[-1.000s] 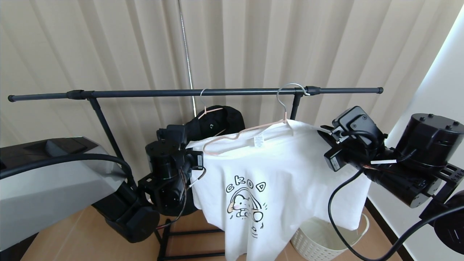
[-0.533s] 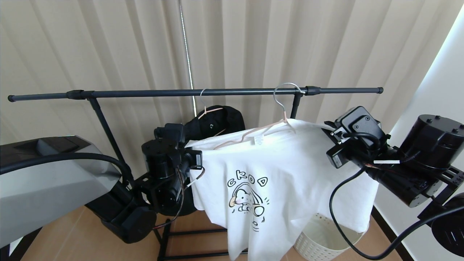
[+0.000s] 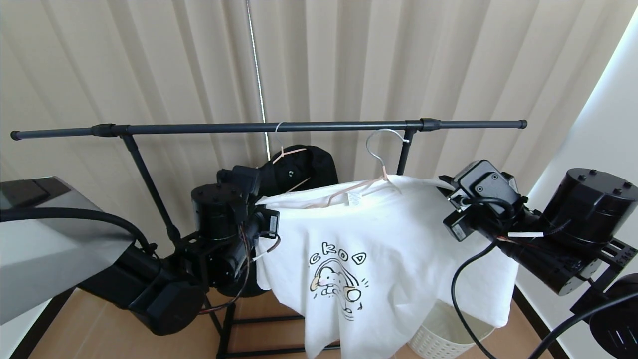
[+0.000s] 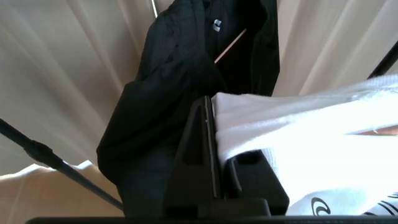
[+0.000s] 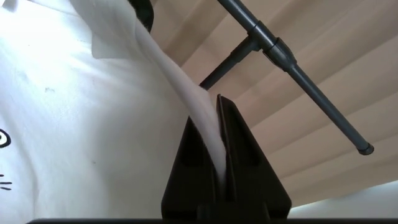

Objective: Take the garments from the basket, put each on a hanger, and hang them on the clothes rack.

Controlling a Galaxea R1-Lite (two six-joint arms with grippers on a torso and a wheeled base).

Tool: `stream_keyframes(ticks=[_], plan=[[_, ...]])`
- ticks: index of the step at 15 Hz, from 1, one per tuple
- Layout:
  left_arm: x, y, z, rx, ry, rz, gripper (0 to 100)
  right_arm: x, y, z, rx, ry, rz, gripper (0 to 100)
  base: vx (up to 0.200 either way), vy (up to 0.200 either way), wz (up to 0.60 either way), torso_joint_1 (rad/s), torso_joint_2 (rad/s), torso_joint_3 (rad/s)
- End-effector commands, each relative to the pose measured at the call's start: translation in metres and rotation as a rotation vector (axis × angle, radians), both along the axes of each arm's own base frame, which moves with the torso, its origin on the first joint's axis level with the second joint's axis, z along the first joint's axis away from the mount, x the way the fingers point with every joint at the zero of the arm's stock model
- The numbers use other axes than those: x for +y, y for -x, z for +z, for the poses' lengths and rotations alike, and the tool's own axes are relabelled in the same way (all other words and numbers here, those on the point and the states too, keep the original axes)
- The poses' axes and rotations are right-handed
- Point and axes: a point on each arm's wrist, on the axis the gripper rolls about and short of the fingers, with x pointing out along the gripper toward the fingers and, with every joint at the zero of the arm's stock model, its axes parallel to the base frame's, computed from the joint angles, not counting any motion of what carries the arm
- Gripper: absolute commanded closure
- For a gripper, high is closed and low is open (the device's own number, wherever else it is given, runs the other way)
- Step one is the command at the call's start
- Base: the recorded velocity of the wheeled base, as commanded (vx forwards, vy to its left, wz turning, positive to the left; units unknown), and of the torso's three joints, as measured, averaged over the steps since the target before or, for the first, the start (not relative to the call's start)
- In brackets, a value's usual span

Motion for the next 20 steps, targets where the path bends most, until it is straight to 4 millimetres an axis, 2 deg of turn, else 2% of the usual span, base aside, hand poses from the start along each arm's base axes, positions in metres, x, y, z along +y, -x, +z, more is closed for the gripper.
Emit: stream_keyframes(ticks=[1,5,7,8,13,15,17,20], plan=[[-0.004,0.006,0.026,-0.041,-0.026,-0.026,100,0.006,0.000,-0.002,-0.004,-0.004,0.021,100,0.000,0.000,0.00,0.000,0.00,0.000],[-0.019,0.010,0.054,0.009,-0.085,-0.067,100,0.010,-0.005,-0.002,0.010,-0.072,0.032,100,0.000,0.000,0.00,0.000,0.00,0.000],[-0.029,0.013,0.060,0.025,-0.096,-0.091,100,0.013,-0.011,-0.005,0.018,-0.074,0.027,100,0.000,0.000,0.00,0.000,0.00,0.000],[-0.032,0.014,0.061,0.032,-0.101,-0.100,100,0.014,-0.014,-0.008,0.026,-0.078,0.025,100,0.000,0.000,0.00,0.000,0.00,0.000],[-0.037,0.018,0.060,0.050,-0.115,-0.117,100,0.018,-0.020,0.002,0.005,-0.171,0.011,100,0.000,0.000,0.00,0.000,0.00,0.000],[-0.044,0.023,0.060,0.048,-0.114,-0.141,100,0.021,-0.025,-0.002,0.016,-0.183,-0.005,100,0.000,0.000,0.00,0.000,0.00,0.000],[-0.051,0.026,0.063,0.039,-0.108,-0.162,100,0.033,-0.021,-0.007,0.039,-0.189,0.030,100,0.000,0.000,0.00,0.000,0.00,0.000],[-0.057,0.027,0.069,0.019,-0.090,-0.174,100,0.035,-0.022,-0.011,0.050,-0.186,0.035,100,0.000,0.000,0.00,0.000,0.00,0.000]])
